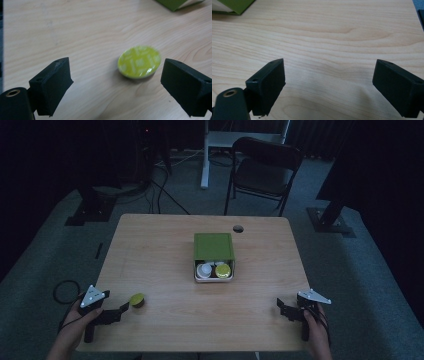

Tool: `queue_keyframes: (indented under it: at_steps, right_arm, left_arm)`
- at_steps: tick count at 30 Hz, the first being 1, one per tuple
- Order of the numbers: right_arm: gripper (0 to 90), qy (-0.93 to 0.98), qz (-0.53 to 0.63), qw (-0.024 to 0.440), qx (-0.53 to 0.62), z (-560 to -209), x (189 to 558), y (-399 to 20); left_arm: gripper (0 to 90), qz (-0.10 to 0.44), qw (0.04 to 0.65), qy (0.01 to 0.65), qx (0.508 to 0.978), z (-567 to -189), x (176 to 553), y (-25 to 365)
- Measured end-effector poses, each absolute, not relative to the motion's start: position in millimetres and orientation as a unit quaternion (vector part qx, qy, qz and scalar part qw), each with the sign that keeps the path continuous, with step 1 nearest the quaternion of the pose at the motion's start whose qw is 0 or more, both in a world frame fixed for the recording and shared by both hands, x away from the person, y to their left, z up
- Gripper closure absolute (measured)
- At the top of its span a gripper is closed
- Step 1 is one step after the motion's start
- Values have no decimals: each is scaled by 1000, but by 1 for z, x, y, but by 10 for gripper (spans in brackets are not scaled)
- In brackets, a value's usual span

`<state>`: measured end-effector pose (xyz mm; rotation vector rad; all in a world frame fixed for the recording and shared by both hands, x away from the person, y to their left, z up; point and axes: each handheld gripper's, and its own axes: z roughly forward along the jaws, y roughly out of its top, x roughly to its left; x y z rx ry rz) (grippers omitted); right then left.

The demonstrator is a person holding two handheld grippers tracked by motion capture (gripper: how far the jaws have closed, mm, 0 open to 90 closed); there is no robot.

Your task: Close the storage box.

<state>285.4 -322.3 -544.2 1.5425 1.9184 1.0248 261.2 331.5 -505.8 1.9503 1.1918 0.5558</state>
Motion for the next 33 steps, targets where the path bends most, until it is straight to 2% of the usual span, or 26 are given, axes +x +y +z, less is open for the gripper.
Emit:
queue_keyframes:
  at_steps: [17,33]
  right_arm:
    - [107,706,339,234,576,-550,287,-323]
    - [106,717,309,241,577,-551,291,-317]
  left_arm:
    - [97,217,324,512,766,-535,246,352]
    - [97,229,303,563,734,-543,260,348]
